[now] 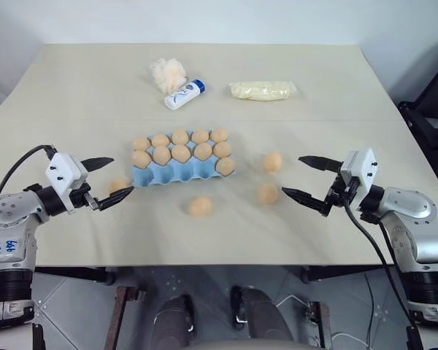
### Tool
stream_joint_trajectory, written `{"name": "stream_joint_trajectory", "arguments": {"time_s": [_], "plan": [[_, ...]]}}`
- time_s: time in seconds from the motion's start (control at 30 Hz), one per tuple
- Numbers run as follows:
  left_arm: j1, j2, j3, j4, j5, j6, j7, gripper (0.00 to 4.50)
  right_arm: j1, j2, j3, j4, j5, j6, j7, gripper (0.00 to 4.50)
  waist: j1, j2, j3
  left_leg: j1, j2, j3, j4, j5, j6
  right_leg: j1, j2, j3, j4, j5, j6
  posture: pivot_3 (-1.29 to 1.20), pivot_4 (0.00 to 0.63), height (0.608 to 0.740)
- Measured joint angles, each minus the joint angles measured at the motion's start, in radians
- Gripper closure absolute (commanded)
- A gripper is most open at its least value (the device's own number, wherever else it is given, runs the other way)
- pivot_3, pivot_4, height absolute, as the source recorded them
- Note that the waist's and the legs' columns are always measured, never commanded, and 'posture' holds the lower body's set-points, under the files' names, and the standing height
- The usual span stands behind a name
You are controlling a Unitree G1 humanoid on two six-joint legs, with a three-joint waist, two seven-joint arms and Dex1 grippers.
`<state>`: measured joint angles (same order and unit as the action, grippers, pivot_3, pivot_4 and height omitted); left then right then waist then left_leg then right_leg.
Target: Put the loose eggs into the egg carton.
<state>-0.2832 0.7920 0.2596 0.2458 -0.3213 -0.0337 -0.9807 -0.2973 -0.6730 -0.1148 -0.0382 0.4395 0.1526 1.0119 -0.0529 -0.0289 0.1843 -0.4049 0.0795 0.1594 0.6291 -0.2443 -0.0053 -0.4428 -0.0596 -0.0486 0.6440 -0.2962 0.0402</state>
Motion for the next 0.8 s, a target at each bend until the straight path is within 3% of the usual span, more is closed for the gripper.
{"name": "stream_joint_trajectory", "arguments": {"time_s": [0.17, 0.4, 0.6, 0.7, 0.8], "plan": [[-0.004, -0.005, -0.003, -0.011, -0.018, 0.051, 0.0, 0.05, -0.095, 0.063, 0.014, 0.118, -0.036, -0.018, -0.035, 0.0, -0.005, 0.0, 0.0, 0.0, 0.0, 0.001, 0.002, 0.001, 0.001, 0.0, 0.0, 0.001, 0.002, 0.001, 0.0, 0.0, 0.15, 0.74], [0.04, -0.011, -0.045, -0.183, -0.09, 0.163, -0.064, 0.05, -0.417, 0.174, 0.105, 0.503, -0.16, 0.002, -0.101, 0.0, -0.009, 0.0, 0.0, 0.0, 0.0, 0.002, 0.001, 0.002, 0.0, -0.001, 0.0, 0.002, 0.003, 0.002, -0.001, 0.0, 0.15, 0.74], [0.075, -0.029, -0.078, -0.282, -0.097, 0.208, -0.068, 0.05, -0.564, 0.253, 0.173, 0.777, -0.26, -0.022, -0.106, 0.0, -0.007, 0.0, 0.0, 0.0, 0.001, 0.002, 0.0, 0.002, -0.002, -0.002, 0.001, 0.001, 0.003, 0.002, -0.001, 0.0, 0.15, 0.74], [0.095, -0.028, -0.07, -0.3, -0.103, 0.218, -0.063, 0.0, -0.586, 0.266, 0.181, 0.861, -0.28, -0.041, -0.1, 0.61, -0.006, 0.0, 0.0, -0.001, 0.001, 0.002, 0.001, 0.002, -0.002, -0.002, 0.0, 0.001, 0.002, 0.002, -0.001, 0.0, 0.15, 0.74], [0.102, -0.028, -0.06, -0.314, -0.105, 0.224, -0.057, 0.0, -0.601, 0.266, 0.18, 0.903, -0.285, -0.068, -0.088, 1.57, -0.007, 0.0, 0.0, -0.001, 0.001, 0.003, 0.001, 0.001, -0.002, -0.002, 0.0, 0.001, 0.002, 0.002, -0.001, 0.0, 0.15, 0.74]]}}
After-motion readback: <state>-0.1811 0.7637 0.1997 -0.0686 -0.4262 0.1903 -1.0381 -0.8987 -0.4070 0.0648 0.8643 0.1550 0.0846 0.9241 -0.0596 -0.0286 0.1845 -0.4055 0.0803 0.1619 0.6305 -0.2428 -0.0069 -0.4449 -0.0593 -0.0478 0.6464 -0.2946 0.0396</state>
